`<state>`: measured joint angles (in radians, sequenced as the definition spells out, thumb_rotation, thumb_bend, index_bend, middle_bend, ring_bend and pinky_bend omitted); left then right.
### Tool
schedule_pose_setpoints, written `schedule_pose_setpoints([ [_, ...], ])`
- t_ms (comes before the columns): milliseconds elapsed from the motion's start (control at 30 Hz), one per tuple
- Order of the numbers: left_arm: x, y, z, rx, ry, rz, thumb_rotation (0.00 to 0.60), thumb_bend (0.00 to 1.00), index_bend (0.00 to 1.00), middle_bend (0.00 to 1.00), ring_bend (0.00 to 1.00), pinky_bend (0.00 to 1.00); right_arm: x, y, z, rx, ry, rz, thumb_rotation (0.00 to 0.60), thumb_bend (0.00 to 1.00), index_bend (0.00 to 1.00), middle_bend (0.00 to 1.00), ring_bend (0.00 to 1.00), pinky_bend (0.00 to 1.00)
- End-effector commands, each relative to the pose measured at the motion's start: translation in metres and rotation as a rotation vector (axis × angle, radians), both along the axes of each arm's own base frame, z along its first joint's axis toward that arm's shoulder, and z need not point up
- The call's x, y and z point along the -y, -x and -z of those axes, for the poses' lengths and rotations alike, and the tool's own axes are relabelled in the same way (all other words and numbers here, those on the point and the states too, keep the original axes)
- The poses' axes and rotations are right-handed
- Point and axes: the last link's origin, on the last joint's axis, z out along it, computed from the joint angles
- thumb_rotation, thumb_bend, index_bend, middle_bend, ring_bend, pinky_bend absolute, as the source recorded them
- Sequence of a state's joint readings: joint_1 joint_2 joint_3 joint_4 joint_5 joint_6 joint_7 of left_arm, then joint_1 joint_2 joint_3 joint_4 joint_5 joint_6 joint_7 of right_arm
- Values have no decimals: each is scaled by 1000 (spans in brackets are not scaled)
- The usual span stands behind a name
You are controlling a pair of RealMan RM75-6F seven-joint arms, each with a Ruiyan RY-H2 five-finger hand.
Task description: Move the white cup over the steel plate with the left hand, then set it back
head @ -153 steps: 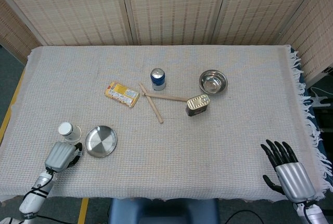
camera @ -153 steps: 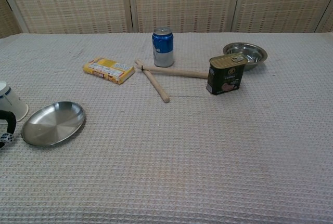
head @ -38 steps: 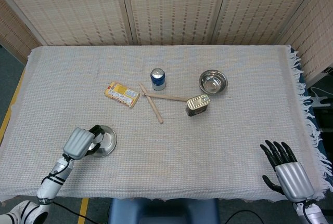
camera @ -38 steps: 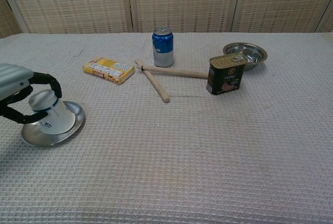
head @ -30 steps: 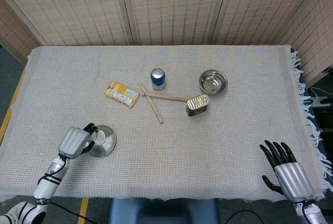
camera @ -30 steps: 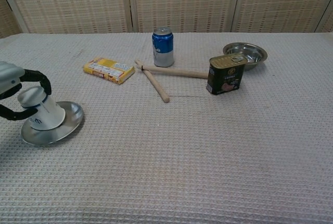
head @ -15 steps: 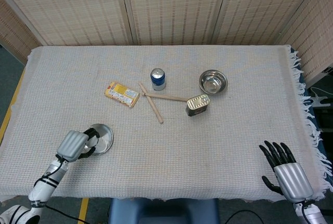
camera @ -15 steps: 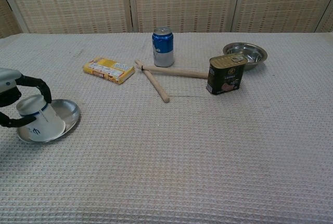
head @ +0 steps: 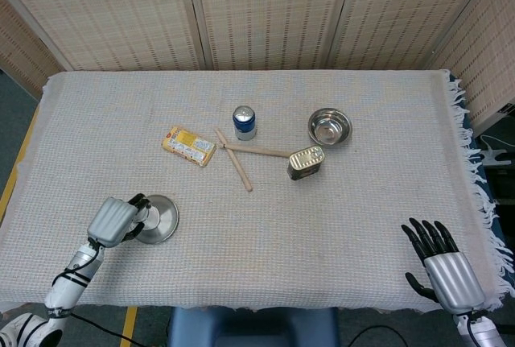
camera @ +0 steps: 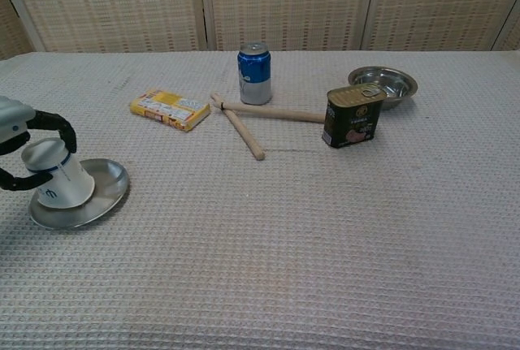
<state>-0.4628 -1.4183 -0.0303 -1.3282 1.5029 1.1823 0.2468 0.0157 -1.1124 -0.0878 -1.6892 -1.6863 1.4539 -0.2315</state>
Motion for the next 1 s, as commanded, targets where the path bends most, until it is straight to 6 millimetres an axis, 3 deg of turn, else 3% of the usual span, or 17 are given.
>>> schedule_pose_setpoints([
  [33, -2, 2, 1, -42, -67, 14, 600, 441, 633, 851, 869, 1000, 0, 0, 1, 0, -4, -1, 536, 196, 0, 0, 0, 0],
  [467, 14, -8, 0, 140, 185, -76, 600, 441, 631, 849, 869, 1000, 1, 0, 1, -4, 0, -5, 534, 196, 0, 0, 0, 0],
  [1000, -1, 6, -2, -59, -52, -18, 600, 437, 623, 844, 869, 1000, 0, 0, 1, -6, 0, -6, 534, 196, 0, 0, 0, 0],
])
